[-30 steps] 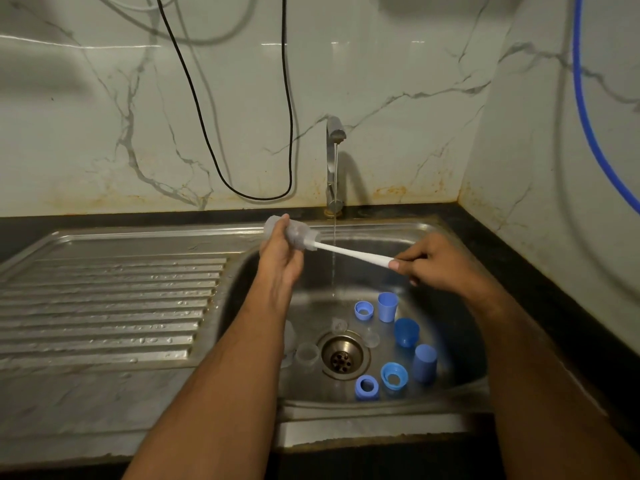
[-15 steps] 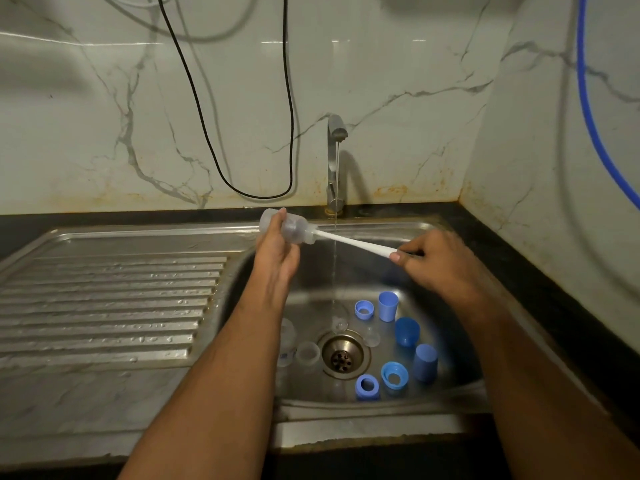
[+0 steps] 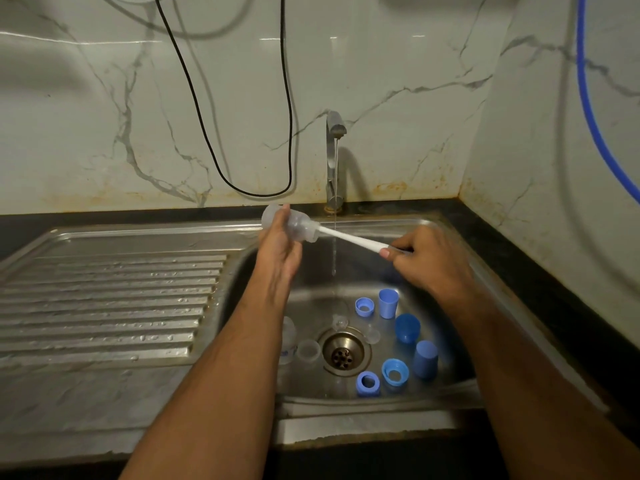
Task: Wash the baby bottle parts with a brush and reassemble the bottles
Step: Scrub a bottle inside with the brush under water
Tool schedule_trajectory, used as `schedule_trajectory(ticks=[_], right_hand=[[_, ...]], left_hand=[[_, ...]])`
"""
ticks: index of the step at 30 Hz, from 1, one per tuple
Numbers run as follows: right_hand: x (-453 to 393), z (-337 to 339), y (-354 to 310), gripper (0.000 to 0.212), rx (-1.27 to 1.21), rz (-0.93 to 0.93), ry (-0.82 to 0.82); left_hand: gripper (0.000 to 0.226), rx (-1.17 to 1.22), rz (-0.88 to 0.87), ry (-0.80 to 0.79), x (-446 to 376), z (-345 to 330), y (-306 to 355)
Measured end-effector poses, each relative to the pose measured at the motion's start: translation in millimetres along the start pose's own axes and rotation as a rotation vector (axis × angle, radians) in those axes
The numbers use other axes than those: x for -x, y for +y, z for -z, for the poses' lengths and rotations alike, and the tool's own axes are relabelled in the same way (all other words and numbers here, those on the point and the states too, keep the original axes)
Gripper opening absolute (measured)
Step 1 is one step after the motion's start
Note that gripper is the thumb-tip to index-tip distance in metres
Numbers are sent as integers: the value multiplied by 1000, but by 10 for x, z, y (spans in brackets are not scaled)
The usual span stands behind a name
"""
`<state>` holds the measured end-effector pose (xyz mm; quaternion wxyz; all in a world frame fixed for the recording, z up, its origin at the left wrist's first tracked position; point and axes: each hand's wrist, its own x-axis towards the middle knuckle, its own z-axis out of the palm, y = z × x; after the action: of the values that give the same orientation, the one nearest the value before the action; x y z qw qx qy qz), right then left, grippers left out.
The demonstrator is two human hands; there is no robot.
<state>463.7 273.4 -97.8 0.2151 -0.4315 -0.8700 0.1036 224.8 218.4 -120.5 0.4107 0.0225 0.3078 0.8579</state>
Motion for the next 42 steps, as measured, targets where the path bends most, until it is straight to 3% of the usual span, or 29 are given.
schedule_trajectory(ticks=[4,9,12,17,22,24,30,32,36,38,42], right_hand=[[15,124,40,29,0,65,-131],[24,132,-15,27,-54,41,75],[17,30,-17,29,-28,-25,38],[32,129,6,27,-89,29,-170],[16,150,-43,27,-31,38,67],[23,74,-62,30,48,19,76],[18,106,-82,28,-73,30,-160],[19,126,-114,25,-124,68,-139],[44,39,-149,26,-62,31,65],[70,-35,-179,25,5,26,50],[36,-110,-214,28,-83,-46,-54]], left_hand=[[54,11,-19,40,-39,66,42],[28,23,4,3,5,23,-7],[24,-27,-8,-3,-21,30,-7],[47,-26,-13,32,-80,86,17],[62,5,5,37,-28,66,-37],[60,-7,5,24,-10,44,-53],[53,-27,-30,45,-68,54,20],[51,-41,-24,43,-49,44,13],[49,-11,5,41,25,32,7],[51,0,7,26,42,34,15],[52,3,13,31,8,41,31]])
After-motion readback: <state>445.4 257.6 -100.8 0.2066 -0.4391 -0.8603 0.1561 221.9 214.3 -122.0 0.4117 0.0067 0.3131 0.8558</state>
